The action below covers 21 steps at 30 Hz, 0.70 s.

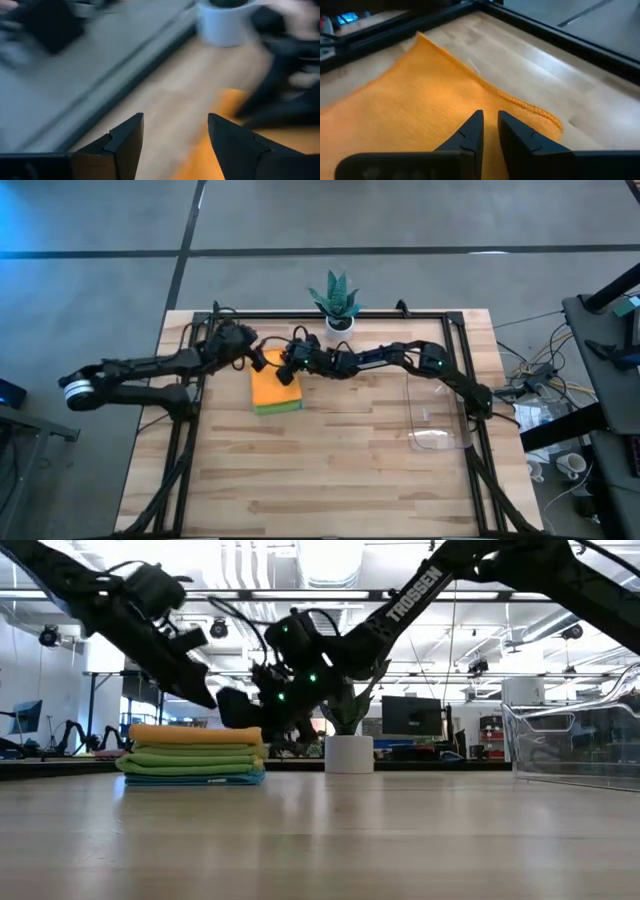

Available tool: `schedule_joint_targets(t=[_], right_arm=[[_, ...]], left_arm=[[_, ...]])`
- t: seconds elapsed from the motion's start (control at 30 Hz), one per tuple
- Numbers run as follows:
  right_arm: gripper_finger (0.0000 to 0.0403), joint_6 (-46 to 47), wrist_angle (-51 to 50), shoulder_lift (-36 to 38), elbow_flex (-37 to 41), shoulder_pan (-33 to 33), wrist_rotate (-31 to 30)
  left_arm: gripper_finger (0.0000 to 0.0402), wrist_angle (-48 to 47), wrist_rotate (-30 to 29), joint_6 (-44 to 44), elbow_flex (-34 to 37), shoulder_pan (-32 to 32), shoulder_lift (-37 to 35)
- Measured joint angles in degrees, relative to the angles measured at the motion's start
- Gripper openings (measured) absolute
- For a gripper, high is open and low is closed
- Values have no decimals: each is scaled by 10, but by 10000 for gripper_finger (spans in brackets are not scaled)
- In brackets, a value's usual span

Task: Fold microfiber towels
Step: Stack the orange towel on top of the light green towel

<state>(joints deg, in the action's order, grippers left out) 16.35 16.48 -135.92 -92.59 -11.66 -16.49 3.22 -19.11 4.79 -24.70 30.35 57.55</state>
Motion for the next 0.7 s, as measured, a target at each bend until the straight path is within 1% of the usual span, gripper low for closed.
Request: schedule_joint_targets(t=[0.07, 0.1, 0.13, 0.23, 0.4, 0.47, 0.6, 0.7], right_arm=[[54, -7, -2, 10, -1, 0, 0], [54, -20, -3, 16, -1, 0, 0], [54, -36, -5, 26, -1, 2, 2], [54, -89, -27, 59, 0, 15, 19], [54, -137, -10, 71, 19, 65, 35], [54, -130, 15, 65, 34, 82, 30], [54, -73, 88, 48, 64, 96, 15], [54, -48, 133, 20, 78, 101, 13]], left_arm=[[206, -2, 57, -30, 17, -1, -22], [205, -1, 69, -43, 25, -2, -28], [206, -1, 69, -59, 36, -1, -34], [205, 20, 59, -94, 73, 0, -38], [205, 131, 51, -152, 137, 0, -11], [205, 159, 34, -164, 152, 1, 6], [206, 162, -28, -188, 159, 1, 45], [206, 173, -31, -199, 160, 1, 77]])
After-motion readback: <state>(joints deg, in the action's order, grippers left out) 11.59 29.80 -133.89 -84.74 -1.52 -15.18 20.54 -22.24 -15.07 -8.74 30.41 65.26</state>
